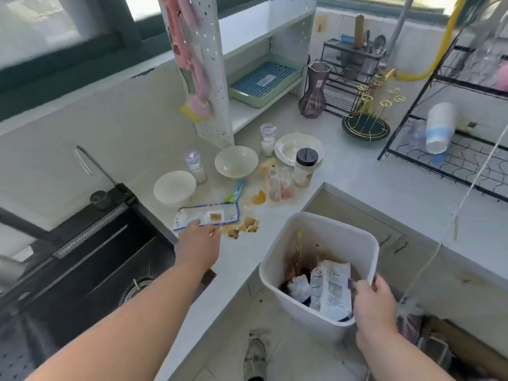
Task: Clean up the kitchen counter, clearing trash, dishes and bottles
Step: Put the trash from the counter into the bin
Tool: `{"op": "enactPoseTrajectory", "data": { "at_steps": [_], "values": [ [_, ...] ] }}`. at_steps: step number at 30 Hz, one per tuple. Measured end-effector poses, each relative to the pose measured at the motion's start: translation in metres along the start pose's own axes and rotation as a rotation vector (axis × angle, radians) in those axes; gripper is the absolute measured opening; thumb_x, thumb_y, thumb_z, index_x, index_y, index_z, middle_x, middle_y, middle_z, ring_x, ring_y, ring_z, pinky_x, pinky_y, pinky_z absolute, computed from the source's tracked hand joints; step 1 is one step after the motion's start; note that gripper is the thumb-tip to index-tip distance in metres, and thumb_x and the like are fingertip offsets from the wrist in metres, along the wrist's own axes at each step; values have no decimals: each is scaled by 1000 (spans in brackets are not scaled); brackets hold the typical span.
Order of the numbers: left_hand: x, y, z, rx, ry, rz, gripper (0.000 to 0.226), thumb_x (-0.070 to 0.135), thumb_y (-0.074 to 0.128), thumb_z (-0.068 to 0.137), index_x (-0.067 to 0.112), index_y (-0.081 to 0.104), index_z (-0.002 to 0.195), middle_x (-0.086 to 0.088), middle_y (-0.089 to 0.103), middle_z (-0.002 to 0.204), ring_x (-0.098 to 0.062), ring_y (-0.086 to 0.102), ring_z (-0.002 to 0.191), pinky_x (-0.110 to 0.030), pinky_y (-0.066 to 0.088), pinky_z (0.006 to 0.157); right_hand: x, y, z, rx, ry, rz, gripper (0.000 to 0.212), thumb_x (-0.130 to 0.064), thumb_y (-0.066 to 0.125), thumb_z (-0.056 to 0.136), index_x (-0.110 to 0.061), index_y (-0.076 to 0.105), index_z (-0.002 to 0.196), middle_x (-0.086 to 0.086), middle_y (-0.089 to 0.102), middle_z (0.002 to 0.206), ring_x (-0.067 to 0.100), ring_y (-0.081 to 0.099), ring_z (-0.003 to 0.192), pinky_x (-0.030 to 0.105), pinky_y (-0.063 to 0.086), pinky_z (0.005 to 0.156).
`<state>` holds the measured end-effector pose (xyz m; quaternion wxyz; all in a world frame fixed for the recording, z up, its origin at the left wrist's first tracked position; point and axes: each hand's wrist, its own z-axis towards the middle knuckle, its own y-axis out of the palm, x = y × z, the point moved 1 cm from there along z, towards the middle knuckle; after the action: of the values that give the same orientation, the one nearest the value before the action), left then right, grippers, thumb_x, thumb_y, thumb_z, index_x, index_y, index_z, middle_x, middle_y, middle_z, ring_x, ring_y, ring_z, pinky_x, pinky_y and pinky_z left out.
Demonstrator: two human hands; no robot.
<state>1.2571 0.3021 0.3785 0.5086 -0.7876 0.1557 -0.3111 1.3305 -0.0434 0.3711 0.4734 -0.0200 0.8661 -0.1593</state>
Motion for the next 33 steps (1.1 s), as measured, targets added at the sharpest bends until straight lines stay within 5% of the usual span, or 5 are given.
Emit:
{"op": "enactPoseTrajectory", "data": {
  "at_steps": [5,14,23,30,33],
  "values": [
    [1,5,41,-146,25,267,44,43,36,108,47,65,141,0,32,169,-28,23,157,-52,32,117,-12,8,8,83,43,19,34,-4,48,94,-23,71,110,-4,73,100,16,65,87,36,51,75],
    [-3,12,52,-96,-11,278,48,55,36,106,24,56,137,-2,57,143,-25,44,142,-56,36,111,-29,3,30,64,34,31,39,-5,49,91,-25,74,112,-2,77,102,25,72,91,42,60,81],
    [-5,8,51,-203,-135,312,56,73,27,101,69,24,157,-10,20,171,-35,16,159,-60,25,121,-38,-6,38,-10,13,23,44,-4,49,94,-30,71,123,-6,76,104,24,71,96,47,61,89],
    [9,7,53,-217,-119,270,53,49,26,109,47,38,160,5,24,175,-25,16,162,-66,19,120,-38,-10,40,-36,-1,-14,48,-4,49,92,-29,73,124,-3,77,104,27,73,96,52,62,91],
    [13,9,55,-144,-108,235,39,37,37,101,38,64,130,3,57,132,-24,48,124,-62,37,106,-39,-13,38,-43,-9,-33,51,-6,49,89,-34,74,122,-5,78,103,27,73,96,54,63,90]
  ]
}}
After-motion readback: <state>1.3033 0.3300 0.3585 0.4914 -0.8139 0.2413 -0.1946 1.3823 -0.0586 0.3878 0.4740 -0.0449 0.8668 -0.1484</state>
